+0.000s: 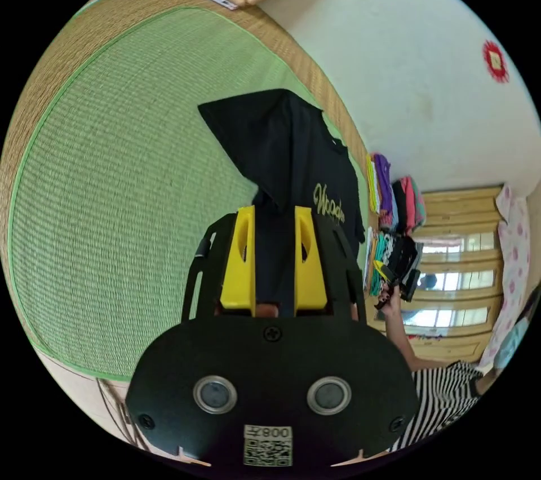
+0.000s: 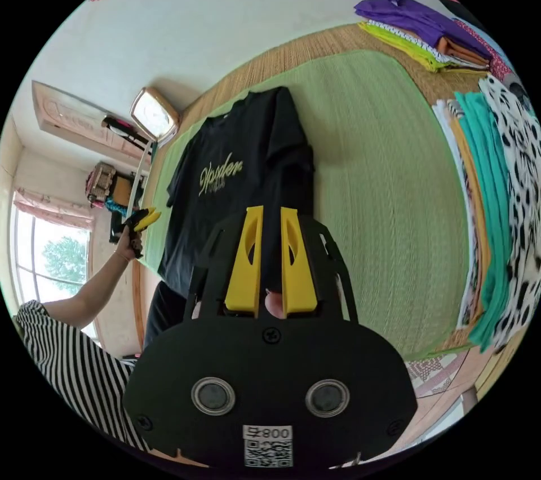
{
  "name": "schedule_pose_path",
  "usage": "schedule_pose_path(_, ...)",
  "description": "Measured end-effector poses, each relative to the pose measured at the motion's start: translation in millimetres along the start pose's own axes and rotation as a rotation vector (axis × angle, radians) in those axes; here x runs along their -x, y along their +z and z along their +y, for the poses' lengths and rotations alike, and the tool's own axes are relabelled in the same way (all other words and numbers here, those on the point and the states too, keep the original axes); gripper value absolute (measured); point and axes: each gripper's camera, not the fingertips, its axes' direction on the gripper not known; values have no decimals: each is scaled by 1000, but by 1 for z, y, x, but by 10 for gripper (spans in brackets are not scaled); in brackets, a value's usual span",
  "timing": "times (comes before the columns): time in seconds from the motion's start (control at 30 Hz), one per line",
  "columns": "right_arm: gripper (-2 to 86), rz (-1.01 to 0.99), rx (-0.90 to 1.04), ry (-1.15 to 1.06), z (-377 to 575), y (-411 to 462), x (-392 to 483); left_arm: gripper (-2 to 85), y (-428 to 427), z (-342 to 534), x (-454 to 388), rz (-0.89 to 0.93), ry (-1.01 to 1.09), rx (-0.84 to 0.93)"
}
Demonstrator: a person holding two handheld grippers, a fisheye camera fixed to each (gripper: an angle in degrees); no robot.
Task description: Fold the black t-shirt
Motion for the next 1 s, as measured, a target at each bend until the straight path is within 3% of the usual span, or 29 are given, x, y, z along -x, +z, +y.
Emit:
schedule_pose_path(0.23,82,152,47,-25,-98,26,1,90,2,-64,6,-192,-4,-12)
schedule_pose_path(0.37,73,110,88,20,-118,50,-6,55,9,-79,6,-277,30,18)
schedule_pose_path(0.73,8,140,102,-64,-135,22,16,2,-28,-100,-3,-284,111,-20)
schedule_pose_path(1.0,4,441,87,-173,-205,-53,33,7,-89,-126,-19,-383,155,-154)
